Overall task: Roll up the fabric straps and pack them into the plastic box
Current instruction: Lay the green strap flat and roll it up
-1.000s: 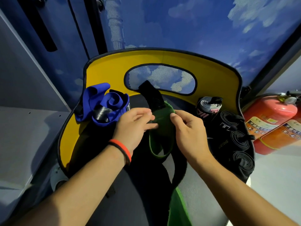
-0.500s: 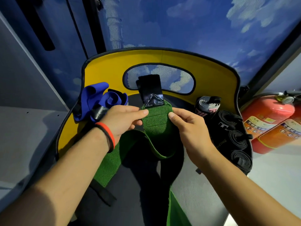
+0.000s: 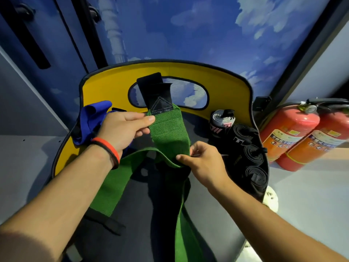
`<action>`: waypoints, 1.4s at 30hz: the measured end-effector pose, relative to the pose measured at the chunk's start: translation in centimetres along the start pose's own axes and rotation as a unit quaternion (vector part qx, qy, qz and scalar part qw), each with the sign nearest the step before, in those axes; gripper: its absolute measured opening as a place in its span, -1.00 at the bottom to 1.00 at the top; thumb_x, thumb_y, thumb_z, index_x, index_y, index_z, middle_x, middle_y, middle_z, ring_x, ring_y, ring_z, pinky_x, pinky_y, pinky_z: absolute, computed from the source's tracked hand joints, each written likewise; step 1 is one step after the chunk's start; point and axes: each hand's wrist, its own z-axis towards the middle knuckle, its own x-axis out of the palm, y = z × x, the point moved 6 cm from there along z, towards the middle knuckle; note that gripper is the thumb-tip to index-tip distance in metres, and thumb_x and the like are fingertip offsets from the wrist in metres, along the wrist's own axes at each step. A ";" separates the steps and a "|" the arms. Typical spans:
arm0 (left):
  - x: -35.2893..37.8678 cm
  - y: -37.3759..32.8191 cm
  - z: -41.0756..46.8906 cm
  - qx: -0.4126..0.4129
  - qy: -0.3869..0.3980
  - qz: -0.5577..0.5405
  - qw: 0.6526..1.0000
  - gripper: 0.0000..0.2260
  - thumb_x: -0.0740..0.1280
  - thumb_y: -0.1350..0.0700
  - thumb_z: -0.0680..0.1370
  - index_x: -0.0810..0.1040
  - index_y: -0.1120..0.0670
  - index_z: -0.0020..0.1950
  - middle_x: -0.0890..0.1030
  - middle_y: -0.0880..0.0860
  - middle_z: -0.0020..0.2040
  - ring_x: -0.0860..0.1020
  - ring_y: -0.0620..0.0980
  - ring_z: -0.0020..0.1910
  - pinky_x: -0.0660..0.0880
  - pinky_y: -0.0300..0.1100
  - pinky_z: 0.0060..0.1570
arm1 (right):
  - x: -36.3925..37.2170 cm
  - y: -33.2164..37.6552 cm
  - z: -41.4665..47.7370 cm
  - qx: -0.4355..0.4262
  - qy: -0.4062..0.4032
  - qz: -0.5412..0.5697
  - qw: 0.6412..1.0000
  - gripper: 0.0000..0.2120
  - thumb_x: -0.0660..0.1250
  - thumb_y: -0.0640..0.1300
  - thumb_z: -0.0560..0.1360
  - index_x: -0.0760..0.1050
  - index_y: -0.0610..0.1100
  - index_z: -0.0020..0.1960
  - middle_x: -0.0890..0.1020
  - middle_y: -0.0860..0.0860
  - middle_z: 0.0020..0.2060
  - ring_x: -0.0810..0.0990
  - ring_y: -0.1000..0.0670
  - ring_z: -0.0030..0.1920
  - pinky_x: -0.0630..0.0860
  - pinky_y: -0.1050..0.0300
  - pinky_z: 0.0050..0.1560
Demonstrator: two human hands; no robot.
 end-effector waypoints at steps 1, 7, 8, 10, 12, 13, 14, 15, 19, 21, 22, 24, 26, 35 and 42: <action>0.1 -0.1 0.0 0.004 -0.003 0.009 1.000 -0.89 0.55 0.14 0.46 0.64 0.03 -0.11 0.65 -0.07 -0.40 0.60 -0.18 -0.38 0.53 -0.36 -0.25 | 0.2 -0.4 0.0 0.009 0.011 0.016 1.000 -0.68 0.64 -0.10 0.33 0.47 -0.02 -0.33 0.62 0.03 -0.40 0.54 0.05 -0.36 0.53 0.01 -0.23; 0.5 0.0 3.7 0.010 -0.001 0.068 0.998 -0.94 0.51 0.19 0.50 0.65 0.09 -0.08 0.63 -0.03 -0.30 0.54 -0.17 -0.36 0.48 -0.30 -0.21 | 0.8 -0.8 0.0 0.074 0.068 0.156 0.983 -0.76 0.52 -0.35 0.44 0.53 -0.11 -0.25 0.60 -0.08 -0.34 0.53 -0.10 -0.25 0.49 -0.01 -0.18; 0.8 0.3 4.4 0.005 0.003 0.079 0.997 -0.89 0.51 0.19 0.50 0.64 0.11 -0.02 0.62 -0.02 -0.28 0.53 -0.18 -0.37 0.47 -0.33 -0.25 | 0.9 -0.9 0.0 0.082 0.078 0.164 0.980 -0.78 0.50 -0.36 0.46 0.52 -0.13 -0.22 0.58 -0.11 -0.31 0.53 -0.10 -0.23 0.49 0.02 -0.19; 1.6 0.9 5.8 -0.007 0.016 0.108 0.994 -0.84 0.52 0.17 0.50 0.63 0.10 0.04 0.60 -0.03 -0.31 0.51 -0.23 -0.42 0.45 -0.39 -0.34 | 1.2 -1.2 0.2 0.098 0.104 0.175 0.974 -0.80 0.48 -0.36 0.48 0.50 -0.15 -0.18 0.56 -0.12 -0.28 0.54 -0.08 -0.21 0.54 0.08 -0.21; 2.4 1.6 6.9 -0.022 0.028 0.137 0.990 -0.89 0.52 0.17 0.50 0.63 0.08 -0.02 0.59 -0.06 -0.39 0.47 -0.26 -0.51 0.43 -0.43 -0.43 | 1.6 -1.8 0.6 0.118 0.127 0.193 0.966 -0.78 0.44 -0.39 0.50 0.48 -0.15 -0.17 0.55 -0.07 -0.30 0.59 -0.01 -0.24 0.62 0.16 -0.22; 2.7 2.0 7.3 -0.031 0.032 0.148 0.988 -0.90 0.52 0.17 0.50 0.64 0.08 -0.03 0.58 -0.05 -0.41 0.45 -0.26 -0.56 0.42 -0.44 -0.47 | 1.7 -2.2 1.0 0.129 0.127 0.202 0.962 -0.77 0.42 -0.41 0.51 0.45 -0.14 -0.15 0.55 -0.04 -0.32 0.59 0.03 -0.28 0.64 0.17 -0.24; 3.0 2.5 7.8 -0.040 0.036 0.158 0.986 -0.88 0.52 0.16 0.50 0.64 0.10 -0.01 0.57 -0.02 -0.40 0.43 -0.26 -0.60 0.40 -0.44 -0.50 | 1.7 -2.5 1.4 0.137 0.122 0.210 0.960 -0.76 0.38 -0.43 0.52 0.43 -0.14 -0.13 0.54 -0.03 -0.33 0.58 0.06 -0.33 0.64 0.18 -0.29; 3.3 3.1 8.3 -0.053 0.039 0.165 0.984 -0.86 0.52 0.16 0.50 0.64 0.10 0.03 0.57 0.02 -0.37 0.42 -0.25 -0.62 0.39 -0.44 -0.52 | 1.6 -2.9 1.8 0.141 0.117 0.213 0.960 -0.74 0.34 -0.46 0.53 0.41 -0.14 -0.13 0.53 -0.03 -0.34 0.57 0.07 -0.36 0.62 0.18 -0.34; 4.6 5.6 11.0 -0.090 0.045 0.190 0.977 -0.73 0.52 0.15 0.50 0.65 0.18 0.16 0.56 0.07 -0.36 0.41 -0.23 -0.63 0.39 -0.42 -0.54 | 2.0 -3.9 3.8 0.131 0.110 0.163 0.972 -0.71 0.37 -0.48 0.50 0.44 -0.16 -0.24 0.57 -0.09 -0.34 0.59 -0.02 -0.31 0.64 0.04 -0.20; 5.5 6.7 12.3 -0.103 0.043 0.200 0.973 -0.68 0.52 0.17 0.50 0.63 0.23 0.21 0.55 0.08 -0.37 0.40 -0.21 -0.66 0.37 -0.40 -0.58 | 2.1 -4.3 5.0 0.111 0.092 0.105 0.984 -0.71 0.47 -0.42 0.44 0.54 -0.09 -0.30 0.62 -0.07 -0.35 0.60 -0.08 -0.27 0.64 -0.05 -0.10; 5.8 7.0 12.8 -0.107 0.040 0.204 0.972 -0.68 0.52 0.19 0.50 0.62 0.25 0.22 0.54 0.09 -0.37 0.40 -0.21 -0.66 0.37 -0.40 -0.59 | 2.3 -4.5 5.7 0.095 0.079 0.065 0.990 -0.74 0.50 -0.36 0.42 0.59 -0.06 -0.30 0.66 -0.05 -0.34 0.62 -0.09 -0.26 0.64 -0.05 -0.06; 6.3 7.5 13.9 -0.111 0.033 0.213 0.970 -0.68 0.50 0.21 0.52 0.60 0.27 0.24 0.55 0.10 -0.34 0.45 -0.17 -0.59 0.42 -0.36 -0.53 | 2.4 -4.6 6.9 0.068 0.061 -0.007 0.996 -0.82 0.54 -0.26 0.42 0.63 -0.02 -0.25 0.71 0.02 -0.28 0.63 0.02 -0.26 0.60 0.19 -0.12; 6.6 7.7 15.2 -0.107 0.018 0.218 0.970 -0.68 0.49 0.22 0.53 0.60 0.27 0.25 0.62 0.13 -0.21 0.51 -0.06 -0.41 0.53 -0.26 -0.33 | 2.7 -4.7 7.9 0.051 0.048 -0.037 0.997 -0.86 0.55 -0.22 0.43 0.64 -0.03 -0.18 0.71 0.06 -0.26 0.59 0.15 -0.30 0.48 0.31 -0.25; 7.2 8.2 17.9 -0.055 -0.049 0.320 0.945 -0.75 0.53 0.12 0.49 0.70 0.17 0.14 0.69 0.12 0.16 0.62 0.10 0.15 0.52 -0.13 0.16 | 3.9 -3.9 9.1 -0.026 0.024 -0.161 0.986 -0.83 0.49 -0.16 0.46 0.74 -0.02 0.05 0.75 0.03 -0.03 0.68 -0.01 0.04 0.60 0.11 0.10; 6.2 8.6 17.1 -0.035 -0.118 0.325 0.938 -0.88 0.49 0.22 0.50 0.74 0.07 0.00 0.71 0.08 0.07 0.64 0.13 0.10 0.55 -0.15 0.03 | 4.4 -3.7 10.0 -0.040 0.045 -0.237 0.970 -0.82 0.49 -0.02 0.46 0.72 0.13 0.05 0.72 0.07 0.05 0.66 -0.08 0.06 0.62 0.00 0.05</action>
